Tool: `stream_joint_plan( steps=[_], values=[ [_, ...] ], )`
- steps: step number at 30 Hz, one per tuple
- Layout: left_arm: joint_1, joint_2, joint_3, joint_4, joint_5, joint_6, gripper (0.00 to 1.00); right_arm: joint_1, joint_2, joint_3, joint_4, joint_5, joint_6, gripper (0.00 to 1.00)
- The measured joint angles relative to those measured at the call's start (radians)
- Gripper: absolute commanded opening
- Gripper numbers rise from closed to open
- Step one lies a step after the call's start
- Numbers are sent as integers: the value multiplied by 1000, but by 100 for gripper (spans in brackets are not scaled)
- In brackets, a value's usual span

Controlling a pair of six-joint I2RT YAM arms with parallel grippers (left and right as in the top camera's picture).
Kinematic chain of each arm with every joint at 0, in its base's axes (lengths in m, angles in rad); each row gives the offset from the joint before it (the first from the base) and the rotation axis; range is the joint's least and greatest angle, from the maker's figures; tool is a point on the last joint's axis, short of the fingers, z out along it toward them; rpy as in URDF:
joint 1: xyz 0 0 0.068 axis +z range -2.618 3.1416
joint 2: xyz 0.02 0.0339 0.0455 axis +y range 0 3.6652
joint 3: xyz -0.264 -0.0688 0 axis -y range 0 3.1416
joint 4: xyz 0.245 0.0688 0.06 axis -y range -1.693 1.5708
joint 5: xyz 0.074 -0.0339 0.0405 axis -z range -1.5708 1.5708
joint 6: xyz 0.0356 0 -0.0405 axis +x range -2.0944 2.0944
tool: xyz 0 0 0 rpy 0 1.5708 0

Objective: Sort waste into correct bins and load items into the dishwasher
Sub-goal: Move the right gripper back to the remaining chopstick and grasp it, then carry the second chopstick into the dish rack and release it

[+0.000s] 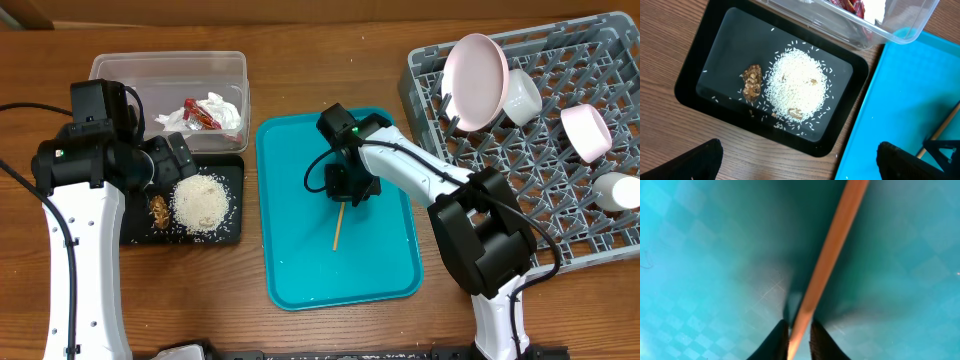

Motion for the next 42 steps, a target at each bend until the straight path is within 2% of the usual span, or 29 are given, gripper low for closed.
stream_joint_plan(
  steps=[2, 5, 12, 17, 23, 28, 34, 42],
  values=[
    [0, 0, 0, 0, 0, 0, 100, 0, 0, -1, -2, 0, 1, 6],
    [0, 0, 0, 0, 0, 0, 100, 0, 0, -1, -5, -1, 3, 4],
    [0, 0, 0, 0, 0, 0, 100, -4, 0, 13, -80, 1, -3, 4],
    [0, 0, 0, 0, 0, 0, 100, -51, -9, 106, -183, 1, -61, 4],
    [0, 0, 0, 0, 0, 0, 100, -167, -150, 243, -293, 66, -169, 4],
    [0, 0, 0, 0, 0, 0, 100, -288, -292, 278, -349, 182, -281, 4],
    [0, 0, 0, 0, 0, 0, 100, -422, -300, 235, -387, 238, -431, 4],
    [0, 0, 0, 0, 0, 0, 100, -495, -294, 64, -359, 253, -512, 4]
  ],
)
